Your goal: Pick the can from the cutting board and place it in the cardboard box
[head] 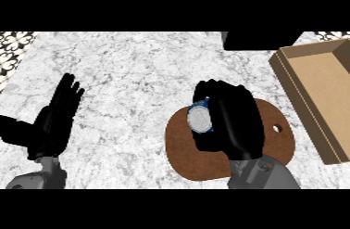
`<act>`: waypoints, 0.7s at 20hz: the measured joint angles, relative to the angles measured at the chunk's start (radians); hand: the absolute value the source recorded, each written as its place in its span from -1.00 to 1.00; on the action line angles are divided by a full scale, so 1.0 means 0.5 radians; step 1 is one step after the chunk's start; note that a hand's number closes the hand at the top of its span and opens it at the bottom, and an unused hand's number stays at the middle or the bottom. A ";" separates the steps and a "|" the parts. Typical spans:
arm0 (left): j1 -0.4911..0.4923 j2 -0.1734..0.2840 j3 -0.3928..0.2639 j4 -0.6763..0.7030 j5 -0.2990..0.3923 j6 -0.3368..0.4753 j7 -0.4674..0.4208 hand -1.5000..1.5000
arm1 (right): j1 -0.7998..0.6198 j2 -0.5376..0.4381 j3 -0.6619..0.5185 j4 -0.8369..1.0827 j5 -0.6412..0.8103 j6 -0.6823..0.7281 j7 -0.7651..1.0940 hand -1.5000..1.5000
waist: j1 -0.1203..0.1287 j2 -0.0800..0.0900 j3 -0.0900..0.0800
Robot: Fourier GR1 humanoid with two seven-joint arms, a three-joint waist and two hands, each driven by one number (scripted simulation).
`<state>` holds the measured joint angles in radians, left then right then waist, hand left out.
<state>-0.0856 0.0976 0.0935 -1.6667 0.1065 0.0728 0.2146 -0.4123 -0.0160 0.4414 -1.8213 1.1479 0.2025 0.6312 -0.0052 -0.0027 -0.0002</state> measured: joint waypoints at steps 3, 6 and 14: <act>-0.011 0.009 0.001 -0.031 0.000 0.002 0.021 0.00 | -0.091 -0.006 -0.156 -0.081 0.042 -0.037 0.100 1.00 | 0.003 0.000 0.000; -0.035 -0.009 -0.017 -0.021 -0.022 0.027 0.037 0.00 | -0.151 -0.040 -0.318 -0.154 0.067 -0.026 0.170 1.00 | 0.002 0.001 0.000; -0.050 0.003 -0.002 -0.028 -0.016 0.022 0.053 0.00 | -0.216 -0.270 -0.847 -0.101 -0.126 0.028 0.075 1.00 | 0.009 0.005 0.000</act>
<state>-0.1106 0.0990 0.0926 -1.6806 0.0985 0.0839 0.2411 -0.5205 -0.1509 0.0180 -1.8719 1.0851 0.2166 0.6688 -0.0006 -0.0004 -0.0001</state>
